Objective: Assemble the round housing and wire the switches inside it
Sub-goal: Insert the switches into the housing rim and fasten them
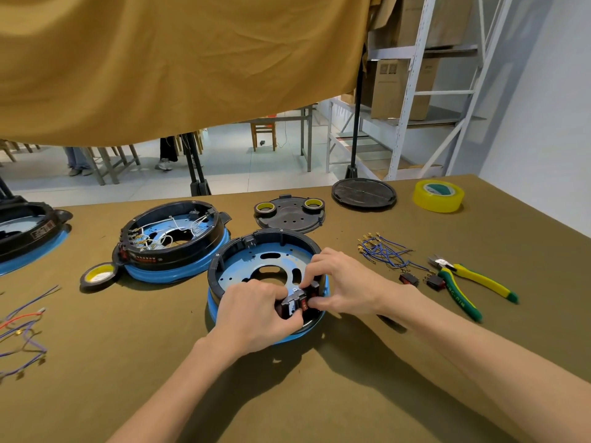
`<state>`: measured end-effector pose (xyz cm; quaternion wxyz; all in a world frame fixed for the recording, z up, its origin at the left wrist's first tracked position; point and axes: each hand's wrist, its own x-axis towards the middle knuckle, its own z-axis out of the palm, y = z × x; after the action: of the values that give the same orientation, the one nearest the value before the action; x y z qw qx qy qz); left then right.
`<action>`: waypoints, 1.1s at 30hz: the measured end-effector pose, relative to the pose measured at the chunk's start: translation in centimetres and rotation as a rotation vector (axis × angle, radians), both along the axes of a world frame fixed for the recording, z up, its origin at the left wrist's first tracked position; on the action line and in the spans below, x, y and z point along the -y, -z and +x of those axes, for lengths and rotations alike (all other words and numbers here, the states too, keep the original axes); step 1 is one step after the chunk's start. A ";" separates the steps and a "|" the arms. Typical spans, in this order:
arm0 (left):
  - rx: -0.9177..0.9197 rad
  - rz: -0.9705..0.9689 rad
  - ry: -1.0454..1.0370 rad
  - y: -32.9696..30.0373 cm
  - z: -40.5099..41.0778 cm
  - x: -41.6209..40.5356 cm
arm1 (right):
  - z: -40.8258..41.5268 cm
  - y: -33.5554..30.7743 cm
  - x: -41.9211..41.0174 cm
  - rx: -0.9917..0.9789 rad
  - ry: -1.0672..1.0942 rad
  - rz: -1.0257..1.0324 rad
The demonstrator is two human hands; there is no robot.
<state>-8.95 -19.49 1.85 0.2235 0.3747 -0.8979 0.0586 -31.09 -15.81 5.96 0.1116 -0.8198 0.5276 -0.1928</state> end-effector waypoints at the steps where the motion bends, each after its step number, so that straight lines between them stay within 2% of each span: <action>1: 0.000 -0.003 0.000 0.1 0.0 0.0 | 0.1 0.1 -0.1 -0.012 0.004 -0.026; 9: -0.004 0.011 0.006 0.4 0.2 0.1 | 0.1 0.4 -0.5 0.030 0.013 -0.031; 16: -0.016 0.002 0.028 0.4 0.3 0.4 | 0.5 1.1 -0.6 0.004 0.037 -0.131; 19: -0.007 0.016 0.092 0.0 0.6 0.8 | 0.6 1.2 -0.9 0.041 0.050 -0.103; 24: -0.044 -0.012 0.126 -0.2 0.5 0.8 | -1.1 0.8 -1.1 0.168 0.007 0.109; 29: -0.035 -0.028 0.121 -0.1 -0.2 1.1 | -1.5 0.9 -1.4 0.313 0.012 0.097; 33: -0.015 -0.053 0.129 -0.2 -0.5 1.2 | -1.4 0.8 -1.5 0.272 0.013 0.051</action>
<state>-9.43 -20.68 2.03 0.2433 0.3105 -0.9166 0.0652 -32.49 -14.35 5.20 0.2014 -0.7796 0.5177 -0.2893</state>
